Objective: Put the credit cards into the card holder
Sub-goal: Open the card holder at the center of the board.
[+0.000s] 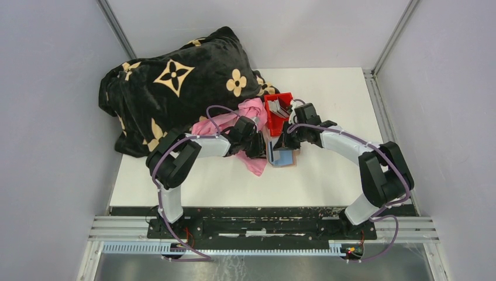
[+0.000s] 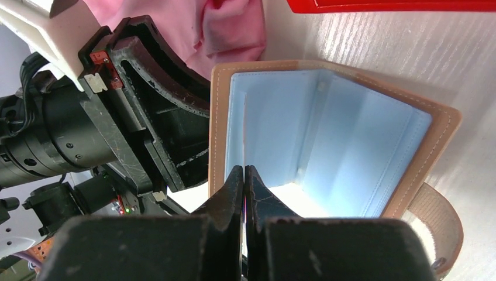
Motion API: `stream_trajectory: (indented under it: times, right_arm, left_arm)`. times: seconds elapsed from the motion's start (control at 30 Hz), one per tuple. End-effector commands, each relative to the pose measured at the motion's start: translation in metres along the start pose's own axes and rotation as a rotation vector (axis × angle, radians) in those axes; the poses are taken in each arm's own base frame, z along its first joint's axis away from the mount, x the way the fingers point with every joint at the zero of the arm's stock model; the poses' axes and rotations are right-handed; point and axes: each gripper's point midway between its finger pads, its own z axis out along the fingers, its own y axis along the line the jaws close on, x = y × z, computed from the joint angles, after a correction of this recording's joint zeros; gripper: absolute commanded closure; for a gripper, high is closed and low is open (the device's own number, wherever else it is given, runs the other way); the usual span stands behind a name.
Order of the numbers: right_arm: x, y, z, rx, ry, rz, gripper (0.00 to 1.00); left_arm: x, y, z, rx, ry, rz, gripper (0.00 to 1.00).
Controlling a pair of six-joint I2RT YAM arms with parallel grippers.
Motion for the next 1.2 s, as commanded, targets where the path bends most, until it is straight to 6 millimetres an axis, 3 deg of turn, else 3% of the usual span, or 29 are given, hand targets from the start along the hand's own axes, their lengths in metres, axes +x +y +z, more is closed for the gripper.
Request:
stream_trajectory:
  times: [0.0,0.2,0.33,0.67,0.93,1.17]
  right_arm:
    - [-0.010,0.015,0.000,-0.006,-0.024,-0.061,0.99]
    - [0.003,0.000,0.014,0.055,0.017,-0.086,0.99]
    - [0.010,-0.009,0.021,0.075,0.036,-0.093,0.99]
    - [0.012,-0.006,0.029,0.116,0.050,-0.160,0.99]
    - [0.007,0.007,0.023,0.144,0.028,-0.214,0.99]
    - [-0.001,0.021,0.012,0.173,0.004,-0.266,0.99]
  left_arm:
    - [0.021,0.014,0.006,-0.022,0.052,0.044,0.66]
    - [0.030,0.021,0.000,-0.042,0.065,0.044,0.66]
    - [0.034,0.037,-0.013,-0.135,0.067,0.044,0.67]
    - [0.030,0.065,-0.047,-0.378,0.065,0.094,0.66]
    - [0.007,0.058,-0.075,-0.477,0.010,0.135,0.65]
    - [-0.020,0.026,-0.096,-0.431,-0.081,0.146,0.65]
